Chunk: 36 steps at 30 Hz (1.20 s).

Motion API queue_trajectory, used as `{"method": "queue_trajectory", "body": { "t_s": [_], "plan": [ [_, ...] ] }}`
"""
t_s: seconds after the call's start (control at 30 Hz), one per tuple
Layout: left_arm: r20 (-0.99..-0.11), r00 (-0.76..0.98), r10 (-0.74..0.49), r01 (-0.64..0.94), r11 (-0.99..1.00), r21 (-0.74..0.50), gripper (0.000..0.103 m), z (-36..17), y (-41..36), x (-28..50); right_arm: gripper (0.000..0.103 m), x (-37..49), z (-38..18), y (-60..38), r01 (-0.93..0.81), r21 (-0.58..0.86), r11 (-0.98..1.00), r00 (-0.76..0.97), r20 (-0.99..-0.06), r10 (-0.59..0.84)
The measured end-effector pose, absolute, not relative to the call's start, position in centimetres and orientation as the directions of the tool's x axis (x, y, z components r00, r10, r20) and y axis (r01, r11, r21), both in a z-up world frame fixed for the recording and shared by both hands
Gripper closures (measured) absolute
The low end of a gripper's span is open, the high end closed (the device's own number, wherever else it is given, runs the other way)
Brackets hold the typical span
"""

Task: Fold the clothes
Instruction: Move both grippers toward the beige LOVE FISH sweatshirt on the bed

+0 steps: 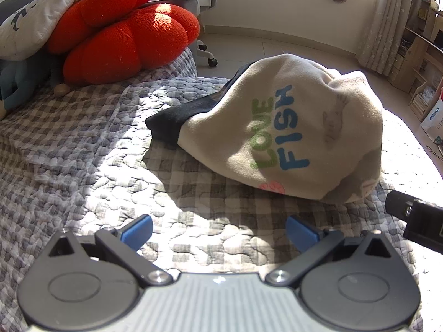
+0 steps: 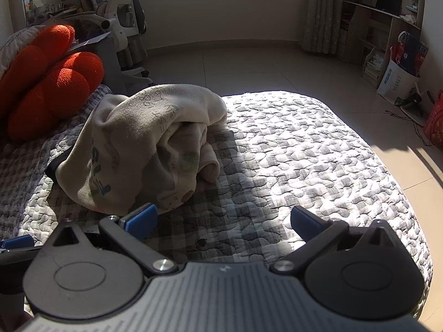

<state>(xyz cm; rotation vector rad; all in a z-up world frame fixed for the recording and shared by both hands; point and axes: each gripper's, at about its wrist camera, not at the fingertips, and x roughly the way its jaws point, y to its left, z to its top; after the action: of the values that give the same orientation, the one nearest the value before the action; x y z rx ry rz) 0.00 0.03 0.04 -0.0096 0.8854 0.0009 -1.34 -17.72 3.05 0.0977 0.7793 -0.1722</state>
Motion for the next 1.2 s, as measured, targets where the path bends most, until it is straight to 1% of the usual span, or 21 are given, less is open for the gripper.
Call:
{"method": "queue_trajectory", "body": {
  "t_s": [0.33,0.43,1.2],
  "plan": [
    [-0.781,0.625,-0.019,0.005,1.0,-0.02,0.001,0.5,0.4,0.1,0.0,-1.1,3.1,-17.6,0.196,0.042,0.98,0.695,-0.711,-0.109],
    [-0.778,0.628,-0.008,-0.022,0.999,-0.028,0.001,0.8,0.2,0.1,0.0,-1.2,3.1,-17.5,0.192,0.046,0.98,0.696,-0.71,-0.103],
    [-0.781,0.624,0.035,-0.074,0.997,-0.015,0.001,0.7,1.0,0.6,0.0,-0.8,3.3,-16.8,0.177,0.037,0.984,0.689,-0.718,-0.097]
  ]
}}
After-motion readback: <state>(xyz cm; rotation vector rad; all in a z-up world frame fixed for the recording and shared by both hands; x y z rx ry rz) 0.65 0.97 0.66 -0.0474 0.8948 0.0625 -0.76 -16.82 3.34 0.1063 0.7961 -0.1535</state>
